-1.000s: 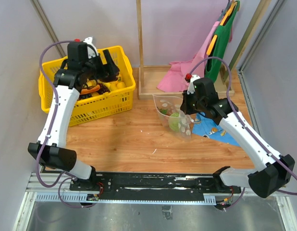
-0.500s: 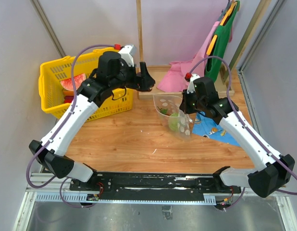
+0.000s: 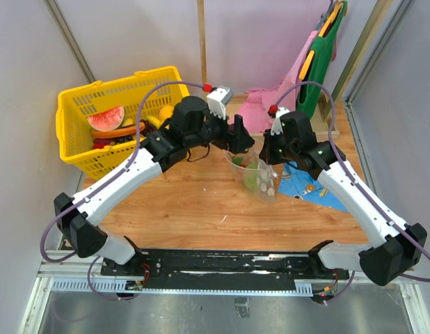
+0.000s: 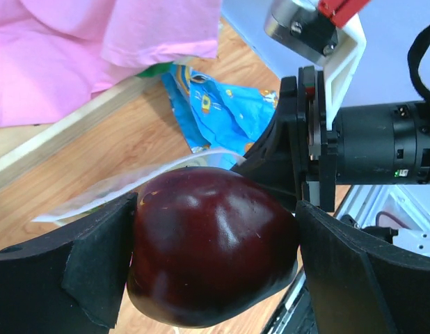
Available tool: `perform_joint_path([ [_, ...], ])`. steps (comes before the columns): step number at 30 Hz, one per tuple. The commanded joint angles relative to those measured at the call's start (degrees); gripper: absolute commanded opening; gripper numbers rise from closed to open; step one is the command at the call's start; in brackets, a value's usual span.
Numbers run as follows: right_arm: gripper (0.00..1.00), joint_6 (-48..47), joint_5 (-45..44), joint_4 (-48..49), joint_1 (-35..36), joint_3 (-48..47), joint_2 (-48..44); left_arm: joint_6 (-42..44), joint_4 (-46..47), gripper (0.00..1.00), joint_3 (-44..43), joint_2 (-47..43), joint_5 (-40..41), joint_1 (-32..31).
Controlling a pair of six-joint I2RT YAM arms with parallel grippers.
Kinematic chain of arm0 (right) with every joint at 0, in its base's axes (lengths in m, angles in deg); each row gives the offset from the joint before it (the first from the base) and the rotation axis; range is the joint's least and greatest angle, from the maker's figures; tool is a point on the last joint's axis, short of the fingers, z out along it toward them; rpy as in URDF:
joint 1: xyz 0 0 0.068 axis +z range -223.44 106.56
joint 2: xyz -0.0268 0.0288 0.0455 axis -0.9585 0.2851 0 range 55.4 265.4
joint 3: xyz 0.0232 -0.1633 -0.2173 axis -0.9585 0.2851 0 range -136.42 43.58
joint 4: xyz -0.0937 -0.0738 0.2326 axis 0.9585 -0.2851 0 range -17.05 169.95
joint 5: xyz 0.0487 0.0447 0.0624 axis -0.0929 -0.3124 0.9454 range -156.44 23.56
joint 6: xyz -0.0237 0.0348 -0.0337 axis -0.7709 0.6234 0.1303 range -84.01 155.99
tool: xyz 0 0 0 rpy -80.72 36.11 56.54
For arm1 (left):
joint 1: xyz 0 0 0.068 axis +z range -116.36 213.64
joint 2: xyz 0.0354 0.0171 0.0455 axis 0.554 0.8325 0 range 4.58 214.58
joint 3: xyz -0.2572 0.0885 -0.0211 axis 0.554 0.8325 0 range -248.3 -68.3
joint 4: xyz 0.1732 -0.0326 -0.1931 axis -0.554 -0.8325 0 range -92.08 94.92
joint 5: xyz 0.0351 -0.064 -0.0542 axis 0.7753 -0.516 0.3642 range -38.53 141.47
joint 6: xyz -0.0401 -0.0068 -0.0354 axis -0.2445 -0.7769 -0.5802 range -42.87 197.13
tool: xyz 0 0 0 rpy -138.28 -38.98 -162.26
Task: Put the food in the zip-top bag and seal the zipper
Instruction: Place the fake fruit in the zipper food storage bag.
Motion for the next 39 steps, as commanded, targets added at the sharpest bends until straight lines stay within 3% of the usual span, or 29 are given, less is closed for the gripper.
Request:
perform_joint_path([
  [1,0.01,0.87,0.97,0.73,-0.93,-0.94,-1.41,1.76,7.68,0.24,3.15,1.81,0.28,-2.52],
  [12,0.01,0.68,1.46,0.70,-0.93,-0.76,-1.67,2.48,12.52,0.33,9.55,4.06,3.26,-4.22],
  [24,0.01,0.55,1.52,0.69,-0.93,-0.54,-1.74,2.57,11.80,0.77,10.81,5.86,3.82,-4.83],
  [39,0.01,0.61,1.43,0.69,-0.93,-0.33,-2.02,2.25,9.58,0.95,9.95,4.16,4.55,-4.88],
])
